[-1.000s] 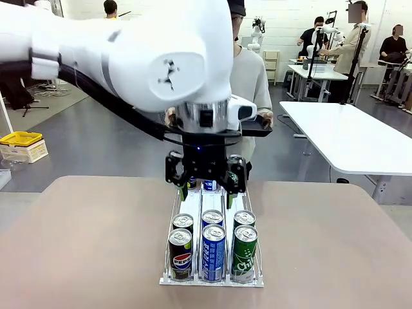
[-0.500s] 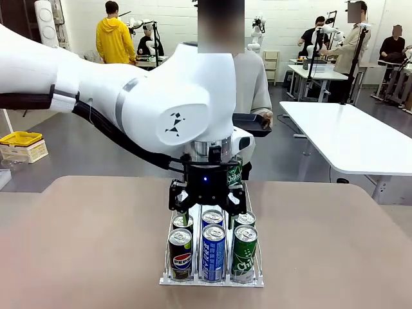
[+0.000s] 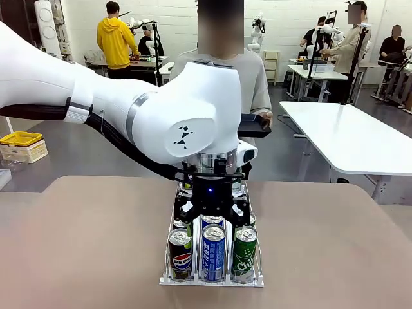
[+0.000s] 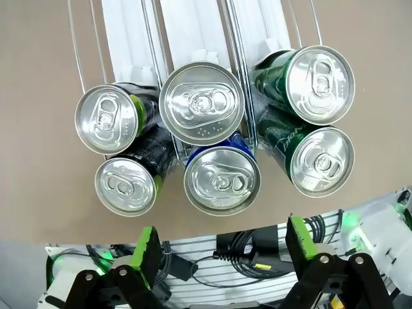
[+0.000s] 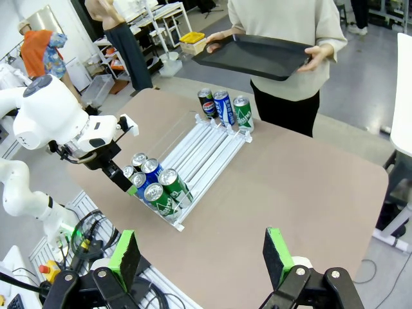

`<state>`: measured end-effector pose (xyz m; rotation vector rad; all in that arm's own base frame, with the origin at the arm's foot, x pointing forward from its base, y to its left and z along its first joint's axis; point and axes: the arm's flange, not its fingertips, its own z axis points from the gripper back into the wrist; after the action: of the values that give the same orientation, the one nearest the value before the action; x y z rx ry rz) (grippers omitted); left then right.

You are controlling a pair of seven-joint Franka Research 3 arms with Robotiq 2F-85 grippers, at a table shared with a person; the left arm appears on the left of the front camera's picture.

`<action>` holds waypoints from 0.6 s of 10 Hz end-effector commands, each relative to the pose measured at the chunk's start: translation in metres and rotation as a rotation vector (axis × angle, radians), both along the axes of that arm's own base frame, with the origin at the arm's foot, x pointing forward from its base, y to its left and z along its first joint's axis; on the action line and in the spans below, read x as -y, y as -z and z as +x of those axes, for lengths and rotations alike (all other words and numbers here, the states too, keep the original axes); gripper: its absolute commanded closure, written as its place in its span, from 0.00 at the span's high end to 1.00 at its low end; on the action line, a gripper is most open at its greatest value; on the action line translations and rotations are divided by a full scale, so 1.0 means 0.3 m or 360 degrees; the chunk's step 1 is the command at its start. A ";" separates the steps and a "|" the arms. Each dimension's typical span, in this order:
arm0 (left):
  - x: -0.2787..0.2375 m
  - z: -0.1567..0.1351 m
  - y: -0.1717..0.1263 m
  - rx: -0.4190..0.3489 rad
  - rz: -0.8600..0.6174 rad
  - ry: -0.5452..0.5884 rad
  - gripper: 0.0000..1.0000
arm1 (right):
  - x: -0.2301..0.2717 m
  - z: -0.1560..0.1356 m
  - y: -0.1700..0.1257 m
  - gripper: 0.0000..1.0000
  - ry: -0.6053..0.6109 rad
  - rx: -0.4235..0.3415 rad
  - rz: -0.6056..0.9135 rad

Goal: Retrieve and hand over the desired beverage to the person.
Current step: Pick up a can of the same type that the person held from the Automatic Can Dispenser.

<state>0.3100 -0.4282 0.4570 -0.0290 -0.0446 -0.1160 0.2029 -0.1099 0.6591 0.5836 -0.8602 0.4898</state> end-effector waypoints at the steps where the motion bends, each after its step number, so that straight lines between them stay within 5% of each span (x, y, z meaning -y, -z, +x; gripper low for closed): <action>1: 0.006 0.018 0.008 0.0027 0.0006 0.0005 1.00 | -0.004 0.001 0.002 1.00 -0.0050 0.0016 0.0029; 6: 0.015 0.063 0.038 0.0070 -0.0014 -0.0007 1.00 | -0.004 0.001 0.002 1.00 -0.0050 0.0016 0.0029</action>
<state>0.3256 -0.4260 0.4490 -0.0353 -0.0606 -0.1107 0.2029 -0.1099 0.6591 0.5836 -0.8602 0.4898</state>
